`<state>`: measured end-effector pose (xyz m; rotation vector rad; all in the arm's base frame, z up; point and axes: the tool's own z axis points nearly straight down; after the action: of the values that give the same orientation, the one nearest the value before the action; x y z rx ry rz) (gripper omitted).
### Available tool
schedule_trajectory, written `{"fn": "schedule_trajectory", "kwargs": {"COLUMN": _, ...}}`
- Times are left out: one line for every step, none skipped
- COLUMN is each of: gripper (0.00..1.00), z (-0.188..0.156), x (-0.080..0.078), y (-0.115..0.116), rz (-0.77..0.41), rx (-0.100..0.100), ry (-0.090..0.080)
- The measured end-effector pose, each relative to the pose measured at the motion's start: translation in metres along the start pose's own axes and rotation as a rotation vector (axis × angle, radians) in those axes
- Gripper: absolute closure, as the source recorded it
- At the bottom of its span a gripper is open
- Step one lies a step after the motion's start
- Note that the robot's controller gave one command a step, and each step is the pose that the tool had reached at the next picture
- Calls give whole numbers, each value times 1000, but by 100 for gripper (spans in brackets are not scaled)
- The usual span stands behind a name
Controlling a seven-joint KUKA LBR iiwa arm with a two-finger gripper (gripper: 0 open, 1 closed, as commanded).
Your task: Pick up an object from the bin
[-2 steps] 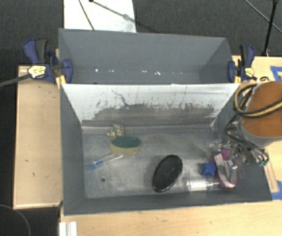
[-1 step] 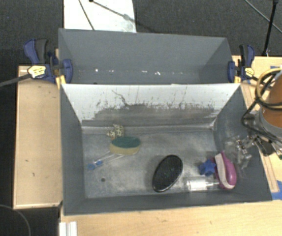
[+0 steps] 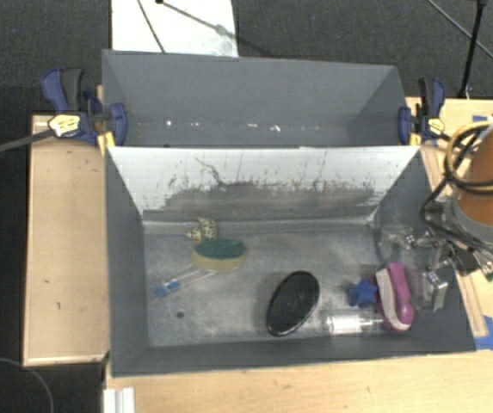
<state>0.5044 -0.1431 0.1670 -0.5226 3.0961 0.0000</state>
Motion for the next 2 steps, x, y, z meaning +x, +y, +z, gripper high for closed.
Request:
{"fn": "schedule_trajectory", "kwargs": {"gripper": 0, "z": 89, "x": 7, "y": 8, "rz": 252, "rx": -3, "ry": 3}}
{"fn": "schedule_trajectory", "kwargs": {"gripper": 100, "z": 87, "x": 6, "y": 8, "rz": 247, "rx": -1, "ry": 0}}
